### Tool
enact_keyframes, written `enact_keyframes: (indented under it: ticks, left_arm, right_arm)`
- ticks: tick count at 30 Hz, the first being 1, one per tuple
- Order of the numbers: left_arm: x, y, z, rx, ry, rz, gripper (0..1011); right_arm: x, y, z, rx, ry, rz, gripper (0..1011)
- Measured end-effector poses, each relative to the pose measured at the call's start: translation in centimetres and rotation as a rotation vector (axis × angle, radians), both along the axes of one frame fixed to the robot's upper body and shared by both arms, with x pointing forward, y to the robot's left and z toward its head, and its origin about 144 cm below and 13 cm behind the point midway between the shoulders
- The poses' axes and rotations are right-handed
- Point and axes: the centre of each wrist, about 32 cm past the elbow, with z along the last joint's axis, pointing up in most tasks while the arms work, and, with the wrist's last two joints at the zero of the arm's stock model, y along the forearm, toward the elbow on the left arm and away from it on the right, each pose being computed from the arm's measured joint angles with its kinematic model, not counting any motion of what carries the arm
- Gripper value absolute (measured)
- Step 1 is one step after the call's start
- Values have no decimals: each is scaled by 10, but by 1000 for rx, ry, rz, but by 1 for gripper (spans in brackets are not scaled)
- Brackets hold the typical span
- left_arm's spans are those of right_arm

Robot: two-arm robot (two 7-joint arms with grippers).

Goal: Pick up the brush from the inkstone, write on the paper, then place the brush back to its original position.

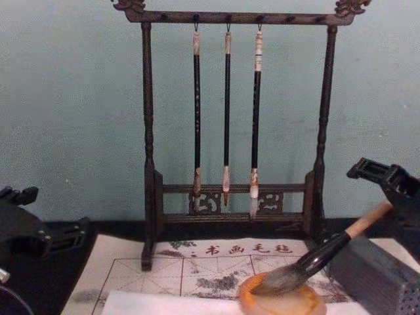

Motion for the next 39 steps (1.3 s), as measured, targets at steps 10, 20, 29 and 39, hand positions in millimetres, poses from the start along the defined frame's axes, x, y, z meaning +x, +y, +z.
enact_keyframes:
  ticks: [10, 20, 29, 39]
  left_arm:
    - [0, 0, 0, 0, 0, 0, 1001]
    - [0, 0, 0, 0, 0, 0, 1001]
    - [0, 0, 0, 0, 0, 0, 1001]
    - [0, 0, 0, 0, 0, 0, 1001]
  right_arm:
    - [0, -3, -2, -8, 25, -20, 1002]
    - [-11, -10, -3, -8, 45, -21, 1002]
    - [-30, -19, -1, -33, 9, -1, 1002]
    - [-56, -20, -12, -206, -155, 62, 1002]
